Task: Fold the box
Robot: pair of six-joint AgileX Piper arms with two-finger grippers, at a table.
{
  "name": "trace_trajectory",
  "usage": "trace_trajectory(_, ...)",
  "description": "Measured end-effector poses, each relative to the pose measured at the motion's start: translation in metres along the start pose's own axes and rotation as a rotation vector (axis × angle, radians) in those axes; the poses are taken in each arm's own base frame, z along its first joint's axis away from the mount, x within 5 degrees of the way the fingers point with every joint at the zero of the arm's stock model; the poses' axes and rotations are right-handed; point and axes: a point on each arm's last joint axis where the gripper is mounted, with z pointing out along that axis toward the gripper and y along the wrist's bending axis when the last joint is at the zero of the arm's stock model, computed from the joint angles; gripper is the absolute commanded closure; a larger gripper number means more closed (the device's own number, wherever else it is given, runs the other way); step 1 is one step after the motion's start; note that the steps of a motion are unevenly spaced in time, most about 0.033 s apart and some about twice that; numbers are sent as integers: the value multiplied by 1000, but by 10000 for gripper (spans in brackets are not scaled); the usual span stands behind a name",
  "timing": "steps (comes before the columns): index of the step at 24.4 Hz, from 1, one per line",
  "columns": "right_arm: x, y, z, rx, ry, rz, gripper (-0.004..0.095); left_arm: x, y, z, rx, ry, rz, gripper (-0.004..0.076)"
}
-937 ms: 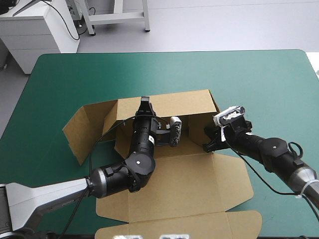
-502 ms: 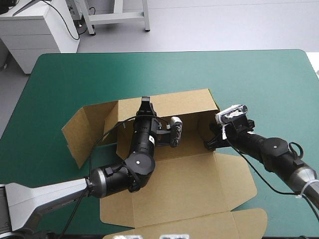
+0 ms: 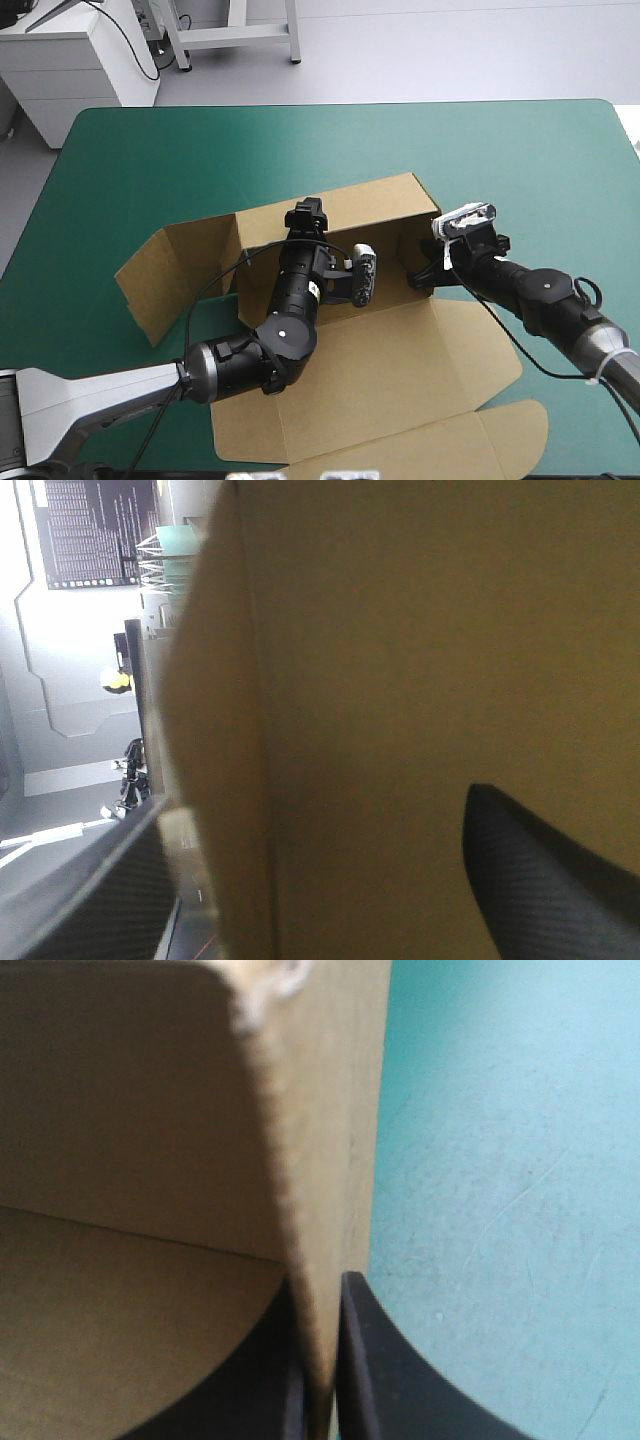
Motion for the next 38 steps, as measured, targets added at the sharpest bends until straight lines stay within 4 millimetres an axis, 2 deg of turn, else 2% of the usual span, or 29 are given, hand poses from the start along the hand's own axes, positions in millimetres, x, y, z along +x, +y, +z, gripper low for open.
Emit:
trace_trajectory(3, -11, -6, 13, 11, -5, 39, 927, -7, -4, -9, -5, 7, 0, 166)
trace_trajectory(5, -26, -17, 34, -8, 0, 85, 926, -13, -6, -21, -27, 25, 13, 187)
trace_trajectory(7, -36, -23, 46, -23, 6, 116, 926, -15, -7, -25, -35, 33, 18, 234)
trace_trajectory(8, -41, -26, 50, -29, 12, 133, 926, -15, -7, -25, -37, 37, 19, 295)
trace_trajectory(9, -44, -29, 55, -38, 38, 136, 926, -14, -7, -25, -40, 46, 18, 404)
trace_trajectory(10, -50, -30, 58, -48, 55, 152, 926, -14, -7, -25, -38, 50, 16, 587)
trace_trajectory(11, -54, -32, 60, -49, 85, 151, 926, -13, -7, -25, -35, 55, 12, 738)
trace_trajectory(12, -58, -33, 60, -43, 105, 153, 926, -13, -6, -26, -21, 59, -1, 717)
trace_trajectory(16, -67, -36, 57, -12, 172, 169, 926, -13, 9, -21, 163, 62, -132, 719)
trace_trajectory(20, -70, -36, 55, -7, 207, 182, 926, 6, 43, -13, 434, 72, -351, 728)
trace_trajectory(25, -69, -36, 55, -5, 221, 190, 926, 46, 87, -4, 675, 84, -560, 732)
trace_trajectory(27, -69, -36, 55, -6, 225, 190, 926, 68, 105, -1, 730, 81, -690, 732)
trace_trajectory(28, -69, -36, 54, -7, 228, 193, 926, 92, 120, 1, 754, 67, -837, 732)
trace_trajectory(32, -69, -36, 54, -5, 241, 191, 926, 139, 141, -6, 754, 38, -1115, 732)
trace_trajectory(33, -68, -36, 54, -2, 247, 192, 926, 163, 149, -13, 716, 44, -1226, 732)
trace_trajectory(36, -68, -36, 53, 2, 254, 198, 926, 201, 158, -23, 634, 81, -1372, 732)
trace_trajectory(37, -68, -37, 53, 5, 255, 203, 926, 228, 160, -29, 590, 124, -1466, 732)
trace_trajectory(38, -68, -37, 53, 6, 256, 206, 926, 242, 160, -32, 568, 147, -1508, 732)
